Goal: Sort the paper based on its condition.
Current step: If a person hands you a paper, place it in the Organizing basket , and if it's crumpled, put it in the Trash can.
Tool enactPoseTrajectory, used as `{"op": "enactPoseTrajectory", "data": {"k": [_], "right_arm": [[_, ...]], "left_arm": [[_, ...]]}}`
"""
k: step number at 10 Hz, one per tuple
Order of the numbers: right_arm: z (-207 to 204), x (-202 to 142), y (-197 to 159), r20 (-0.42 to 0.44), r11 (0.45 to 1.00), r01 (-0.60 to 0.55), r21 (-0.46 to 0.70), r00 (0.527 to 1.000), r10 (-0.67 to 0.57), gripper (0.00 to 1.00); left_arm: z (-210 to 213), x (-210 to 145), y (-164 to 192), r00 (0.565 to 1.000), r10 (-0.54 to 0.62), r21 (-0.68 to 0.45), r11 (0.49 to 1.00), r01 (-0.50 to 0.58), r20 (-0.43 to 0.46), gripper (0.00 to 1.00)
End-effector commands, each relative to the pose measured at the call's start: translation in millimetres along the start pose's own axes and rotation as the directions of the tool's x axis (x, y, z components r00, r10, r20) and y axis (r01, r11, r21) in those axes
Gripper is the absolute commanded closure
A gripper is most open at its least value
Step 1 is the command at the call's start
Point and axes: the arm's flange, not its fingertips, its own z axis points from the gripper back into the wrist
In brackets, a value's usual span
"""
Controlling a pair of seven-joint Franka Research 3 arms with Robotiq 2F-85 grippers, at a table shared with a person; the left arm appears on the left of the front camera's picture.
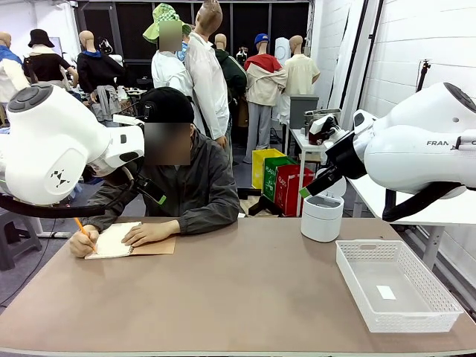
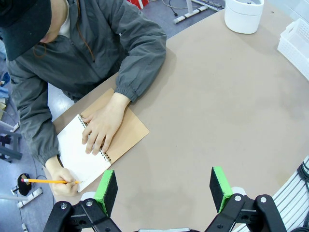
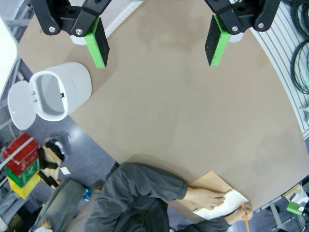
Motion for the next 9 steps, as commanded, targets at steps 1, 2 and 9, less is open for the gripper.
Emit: {"op": "enactPoseTrajectory", "data": {"k": [1, 2, 9], "right_arm": [[-0.2, -0.1, 0.5, -0.001, 1.000, 0.000, 0.004, 1.000, 0.000, 0.00], [-0.2, -0.1, 0.5, -0.001, 1.000, 0.000, 0.004, 1.000, 0.000, 0.00], [-0.2, -0.1, 0.5, -0.001, 1.000, 0.000, 0.004, 1.000, 0.000, 0.00]], "left_arm": [[-0.3, -0.2, 0.0, 1.000, 0.000, 0.005, 1.000, 0.000, -0.001, 0.00], [-0.3, -0.2, 0.0, 1.000, 0.000, 0.005, 1.000, 0.000, -0.001, 0.00], [-0.3, -0.2, 0.0, 1.000, 0.000, 0.005, 1.000, 0.000, -0.001, 0.00]]}}
